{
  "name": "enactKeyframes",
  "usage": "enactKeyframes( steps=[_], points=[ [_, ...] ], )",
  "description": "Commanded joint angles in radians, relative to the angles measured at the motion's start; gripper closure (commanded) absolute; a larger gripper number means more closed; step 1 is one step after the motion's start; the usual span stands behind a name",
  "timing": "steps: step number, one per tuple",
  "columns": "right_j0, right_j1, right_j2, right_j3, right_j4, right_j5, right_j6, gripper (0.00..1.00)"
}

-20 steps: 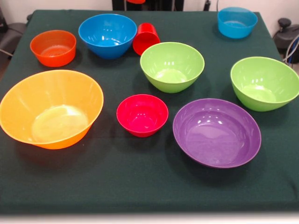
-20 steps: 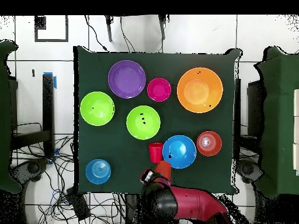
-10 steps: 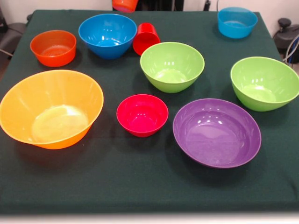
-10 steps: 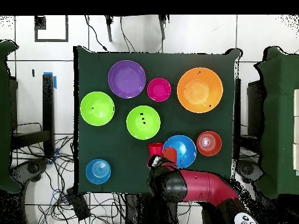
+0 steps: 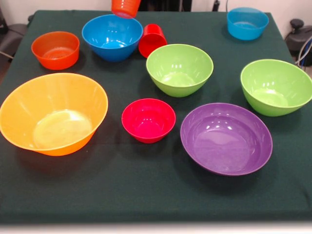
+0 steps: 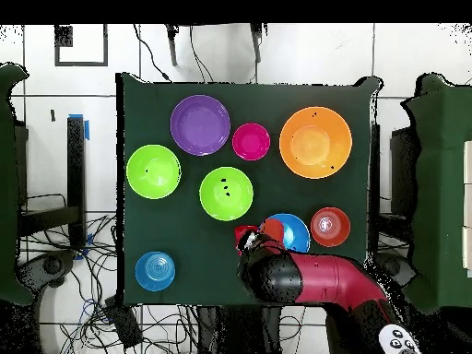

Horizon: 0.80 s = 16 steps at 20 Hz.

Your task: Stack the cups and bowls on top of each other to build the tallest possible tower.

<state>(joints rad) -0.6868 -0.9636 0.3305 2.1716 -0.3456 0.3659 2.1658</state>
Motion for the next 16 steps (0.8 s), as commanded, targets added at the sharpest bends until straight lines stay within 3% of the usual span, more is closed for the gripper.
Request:
enactKeyframes(
  steps=[1,9,16],
  points=[
    [-0.035,0.015,0.112,-0.129,-0.034,0.173,-0.191,1.00],
    [-0.087,0.090,0.149,-0.232,-0.081,0.223,-0.228,1.00],
    [-0.071,0.146,0.161,-0.307,-0.106,0.256,-0.222,1.00]
  ],
)
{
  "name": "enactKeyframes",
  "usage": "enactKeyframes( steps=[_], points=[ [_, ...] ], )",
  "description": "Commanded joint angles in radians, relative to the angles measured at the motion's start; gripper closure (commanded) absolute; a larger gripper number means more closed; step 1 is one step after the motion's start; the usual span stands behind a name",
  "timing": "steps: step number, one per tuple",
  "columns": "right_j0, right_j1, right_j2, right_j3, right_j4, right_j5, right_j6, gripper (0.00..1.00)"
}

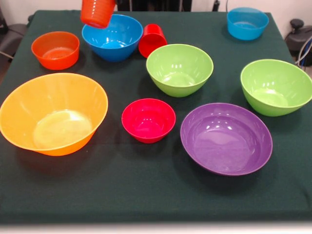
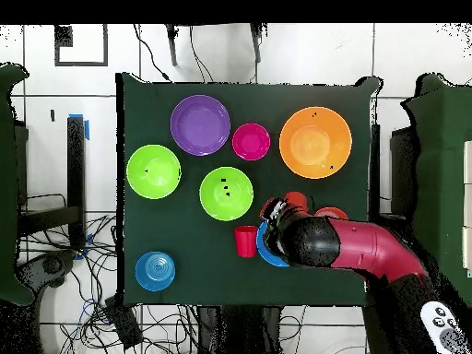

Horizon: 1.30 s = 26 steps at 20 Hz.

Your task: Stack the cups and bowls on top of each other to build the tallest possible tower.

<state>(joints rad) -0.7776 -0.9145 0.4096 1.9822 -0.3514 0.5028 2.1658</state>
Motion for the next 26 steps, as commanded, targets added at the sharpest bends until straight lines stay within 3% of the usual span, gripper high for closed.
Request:
enactKeyframes(
  steps=[1,11,17,26],
  points=[
    [0.022,0.117,0.083,-0.140,-0.110,0.120,-0.231,1.00],
    [0.042,0.251,0.060,-0.254,-0.176,0.101,-0.194,1.00],
    [0.035,0.279,0.051,-0.279,-0.177,0.114,-0.173,1.00],
    [0.006,0.319,0.072,-0.350,-0.179,0.151,-0.235,1.00]
  ],
)
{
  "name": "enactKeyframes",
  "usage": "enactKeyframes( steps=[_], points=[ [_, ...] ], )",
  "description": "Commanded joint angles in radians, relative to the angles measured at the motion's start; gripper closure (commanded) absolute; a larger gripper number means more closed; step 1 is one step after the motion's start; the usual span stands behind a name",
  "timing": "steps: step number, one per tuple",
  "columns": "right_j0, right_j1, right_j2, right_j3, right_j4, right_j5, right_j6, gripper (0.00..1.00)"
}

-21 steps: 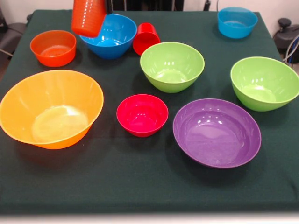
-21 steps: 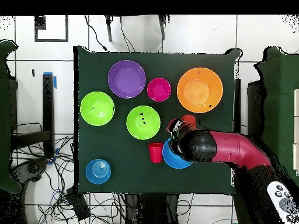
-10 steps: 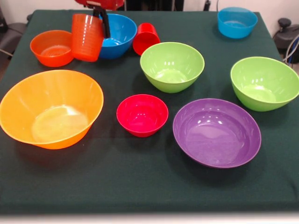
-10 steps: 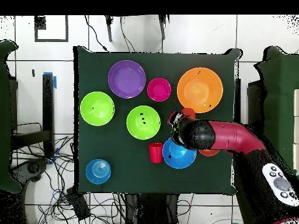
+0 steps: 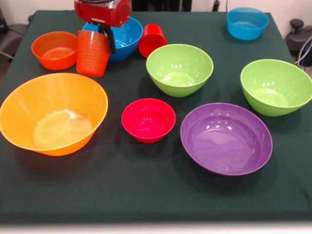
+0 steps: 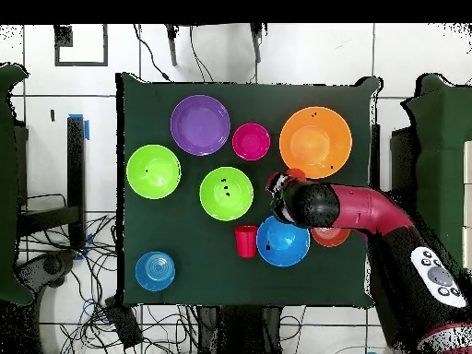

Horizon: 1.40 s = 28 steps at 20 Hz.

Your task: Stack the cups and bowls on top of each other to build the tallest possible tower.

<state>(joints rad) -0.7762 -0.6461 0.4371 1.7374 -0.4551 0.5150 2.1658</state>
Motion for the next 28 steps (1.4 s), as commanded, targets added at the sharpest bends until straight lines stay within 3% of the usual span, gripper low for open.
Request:
enactKeyframes(
  steps=[1,6,16,21,28],
  points=[
    [0.000,0.045,0.050,-0.101,-0.071,0.147,-0.240,1.00],
    [-0.026,0.012,0.078,-0.084,-0.060,0.185,-0.269,1.00],
    [-0.066,0.038,0.128,-0.133,-0.090,0.232,-0.331,1.00],
    [-0.073,0.096,0.138,-0.176,-0.131,0.205,-0.340,1.00],
    [-0.068,0.117,0.137,-0.179,-0.170,0.166,-0.306,1.00]
  ],
)
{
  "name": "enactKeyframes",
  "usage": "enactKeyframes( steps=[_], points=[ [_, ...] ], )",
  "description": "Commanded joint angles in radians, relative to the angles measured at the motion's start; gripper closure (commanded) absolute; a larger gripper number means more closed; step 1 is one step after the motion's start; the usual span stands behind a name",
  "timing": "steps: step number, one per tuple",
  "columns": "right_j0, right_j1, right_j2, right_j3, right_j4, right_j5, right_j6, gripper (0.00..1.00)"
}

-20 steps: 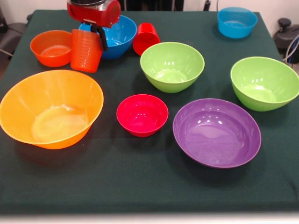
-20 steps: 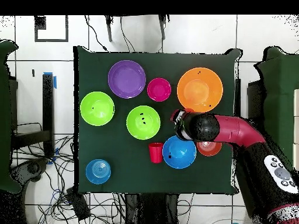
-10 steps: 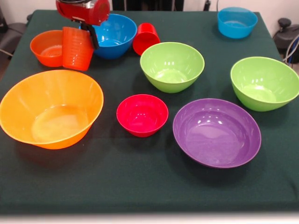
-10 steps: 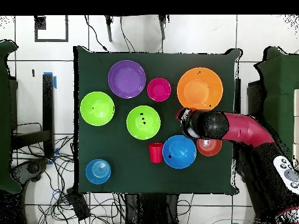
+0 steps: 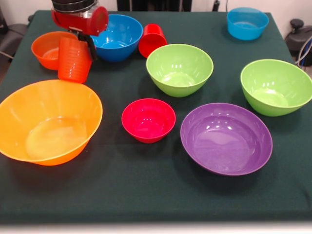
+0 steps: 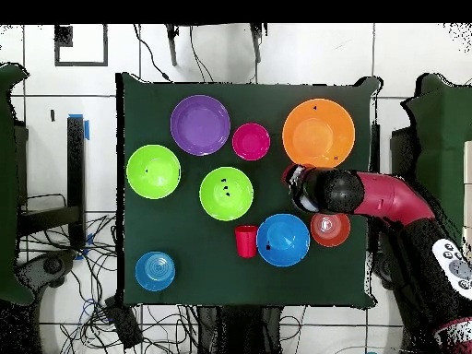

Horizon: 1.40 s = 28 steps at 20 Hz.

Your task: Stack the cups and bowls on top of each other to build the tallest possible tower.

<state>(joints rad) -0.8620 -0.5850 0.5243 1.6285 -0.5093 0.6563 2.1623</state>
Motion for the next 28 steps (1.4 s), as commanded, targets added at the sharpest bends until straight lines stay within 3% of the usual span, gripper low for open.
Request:
enactKeyframes(
  steps=[1,6,11,14,22,28],
  points=[
    [0.017,0.057,0.051,-0.071,-0.120,0.025,-0.300,1.00],
    [0.014,0.040,0.061,-0.055,-0.124,0.042,-0.288,1.00],
    [-0.011,-0.105,0.095,0.042,-0.038,0.156,-0.287,1.00],
    [-0.022,-0.152,0.116,0.064,-0.012,0.197,-0.292,1.00],
    [-0.037,-0.160,0.155,0.065,-0.010,0.227,-0.293,1.00],
    [-0.023,-0.056,0.151,-0.011,-0.086,0.170,-0.295,1.00]
  ],
)
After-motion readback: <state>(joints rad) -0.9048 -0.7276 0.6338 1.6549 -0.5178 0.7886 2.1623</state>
